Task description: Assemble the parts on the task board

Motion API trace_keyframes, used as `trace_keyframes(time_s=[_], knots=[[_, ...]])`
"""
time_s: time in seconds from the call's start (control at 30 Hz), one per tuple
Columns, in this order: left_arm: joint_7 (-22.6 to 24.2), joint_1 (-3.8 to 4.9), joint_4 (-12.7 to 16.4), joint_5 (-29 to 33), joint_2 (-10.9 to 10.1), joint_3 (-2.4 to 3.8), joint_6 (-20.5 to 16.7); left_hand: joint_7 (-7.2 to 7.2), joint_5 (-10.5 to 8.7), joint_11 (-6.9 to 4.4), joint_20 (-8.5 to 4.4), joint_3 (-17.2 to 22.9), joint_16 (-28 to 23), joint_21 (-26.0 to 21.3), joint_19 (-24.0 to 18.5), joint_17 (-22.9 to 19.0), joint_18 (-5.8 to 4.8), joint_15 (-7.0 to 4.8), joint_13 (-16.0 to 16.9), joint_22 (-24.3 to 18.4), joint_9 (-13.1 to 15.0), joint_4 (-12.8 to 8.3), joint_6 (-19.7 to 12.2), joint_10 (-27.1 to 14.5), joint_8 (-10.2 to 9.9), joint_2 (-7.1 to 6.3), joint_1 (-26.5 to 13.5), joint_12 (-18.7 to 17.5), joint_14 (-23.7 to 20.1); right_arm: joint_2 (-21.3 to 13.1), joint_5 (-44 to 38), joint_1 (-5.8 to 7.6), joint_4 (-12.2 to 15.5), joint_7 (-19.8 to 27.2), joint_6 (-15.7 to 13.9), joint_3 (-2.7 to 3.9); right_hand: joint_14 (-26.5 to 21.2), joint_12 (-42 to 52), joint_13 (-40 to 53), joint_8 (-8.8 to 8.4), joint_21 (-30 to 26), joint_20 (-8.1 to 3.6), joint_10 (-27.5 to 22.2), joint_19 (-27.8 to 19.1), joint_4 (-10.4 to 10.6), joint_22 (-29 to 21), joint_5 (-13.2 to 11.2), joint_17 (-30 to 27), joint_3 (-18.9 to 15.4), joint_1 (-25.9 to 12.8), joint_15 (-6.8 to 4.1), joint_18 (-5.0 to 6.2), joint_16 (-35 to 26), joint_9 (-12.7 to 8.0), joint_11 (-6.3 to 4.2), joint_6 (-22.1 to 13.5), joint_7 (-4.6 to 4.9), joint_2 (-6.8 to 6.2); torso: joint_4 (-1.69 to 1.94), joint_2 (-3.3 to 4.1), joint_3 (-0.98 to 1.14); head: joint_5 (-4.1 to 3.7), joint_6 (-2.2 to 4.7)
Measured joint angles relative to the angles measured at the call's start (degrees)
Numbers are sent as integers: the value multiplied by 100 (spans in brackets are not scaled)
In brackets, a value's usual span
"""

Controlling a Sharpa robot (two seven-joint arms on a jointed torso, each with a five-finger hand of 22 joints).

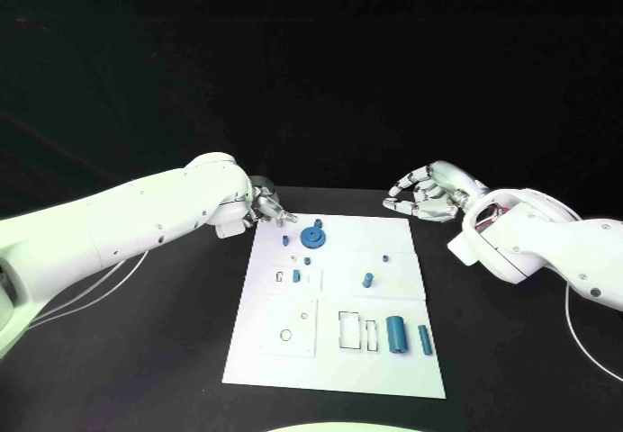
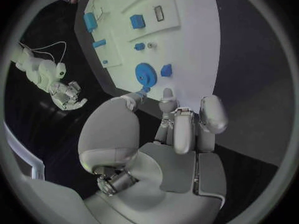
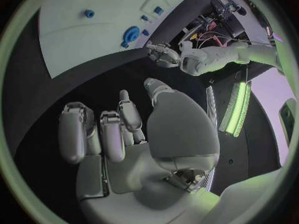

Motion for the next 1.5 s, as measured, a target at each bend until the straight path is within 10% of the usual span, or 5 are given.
trace_keyframes(time_s=[1.5], knots=[[65,-63,-449,114,251,-127,628,31,0,7,62,-64,36,-2,21,-2,0,21,-8,96,-135,-33,137,-48,-49,210,391,-8,-22,7,-1,1,17,0,-3,0,0,0,-17,0,-31,0,0,0,0,2,38,3,0,0,0,0,-22,0,0,-9,-10,0,4,18,-7,-17,-10]])
